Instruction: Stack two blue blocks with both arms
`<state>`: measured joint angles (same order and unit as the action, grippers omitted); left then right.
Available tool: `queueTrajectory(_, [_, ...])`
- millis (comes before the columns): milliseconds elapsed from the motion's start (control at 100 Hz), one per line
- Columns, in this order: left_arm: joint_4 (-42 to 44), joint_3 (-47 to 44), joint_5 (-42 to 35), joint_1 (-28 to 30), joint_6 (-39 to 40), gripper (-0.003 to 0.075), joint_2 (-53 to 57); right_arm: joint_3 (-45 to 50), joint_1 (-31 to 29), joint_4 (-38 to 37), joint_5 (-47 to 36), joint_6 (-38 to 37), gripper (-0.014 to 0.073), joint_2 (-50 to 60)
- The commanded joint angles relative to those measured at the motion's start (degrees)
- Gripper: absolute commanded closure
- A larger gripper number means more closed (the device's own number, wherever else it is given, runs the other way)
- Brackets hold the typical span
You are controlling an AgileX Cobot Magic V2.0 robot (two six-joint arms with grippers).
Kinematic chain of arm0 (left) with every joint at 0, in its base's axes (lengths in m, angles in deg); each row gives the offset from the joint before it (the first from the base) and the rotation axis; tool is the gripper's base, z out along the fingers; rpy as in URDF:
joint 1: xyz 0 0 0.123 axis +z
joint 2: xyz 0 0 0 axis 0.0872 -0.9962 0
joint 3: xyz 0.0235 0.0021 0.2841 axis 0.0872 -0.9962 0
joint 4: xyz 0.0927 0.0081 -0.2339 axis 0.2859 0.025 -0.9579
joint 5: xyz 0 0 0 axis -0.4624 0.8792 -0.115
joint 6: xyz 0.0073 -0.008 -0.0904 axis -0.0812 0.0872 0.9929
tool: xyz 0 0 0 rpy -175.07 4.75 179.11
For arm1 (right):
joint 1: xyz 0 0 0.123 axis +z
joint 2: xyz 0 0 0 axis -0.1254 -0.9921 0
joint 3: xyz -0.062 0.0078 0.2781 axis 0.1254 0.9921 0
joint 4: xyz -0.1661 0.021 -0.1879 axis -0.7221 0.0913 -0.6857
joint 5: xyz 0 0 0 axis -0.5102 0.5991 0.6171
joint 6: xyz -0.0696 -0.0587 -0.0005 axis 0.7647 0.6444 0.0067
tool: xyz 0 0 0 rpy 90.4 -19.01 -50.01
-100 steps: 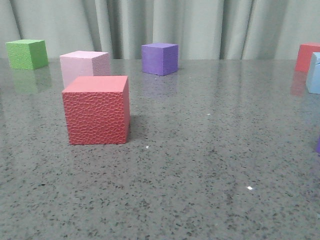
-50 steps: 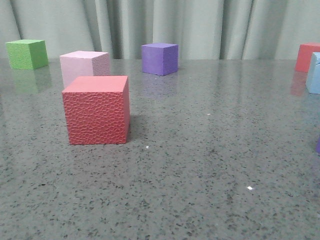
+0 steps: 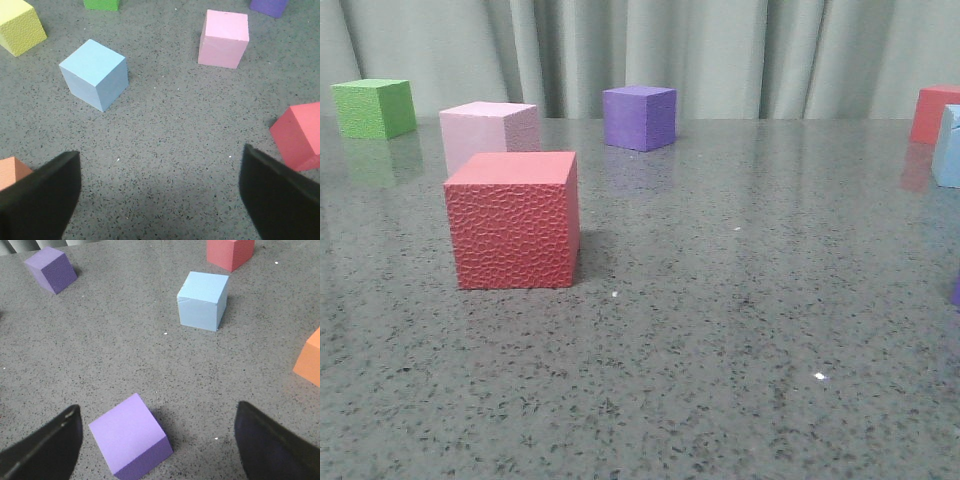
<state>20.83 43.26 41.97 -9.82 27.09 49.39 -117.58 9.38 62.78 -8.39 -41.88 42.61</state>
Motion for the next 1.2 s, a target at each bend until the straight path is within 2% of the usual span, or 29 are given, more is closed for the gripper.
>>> queueTrajectory(0, [-0.8,1.9,-3.6,-0.5,-0.1,0.0046,-0.4,-1.9,-0.4,0.5,-5.0,0.3,-0.005,-0.9])
queueTrajectory(300, [-0.7,1.9,-3.5,-0.5,-0.1,0.0062,-0.4,-3.9,-0.4,0.7,-6.5,-0.4,-0.005,-4.0])
queueTrajectory(850, [-0.7,1.9,-3.5,-0.5,-0.1,0.0104,-0.4,-28.1,-0.4,-0.3,-4.5,-2.9,-0.005,-38.3])
queueTrajectory(1190, [-0.7,1.9,-3.5,-0.5,-0.1,0.0104,-0.4,-39.5,-3.4,-0.5,0.3,-2.9,-0.005,-52.6])
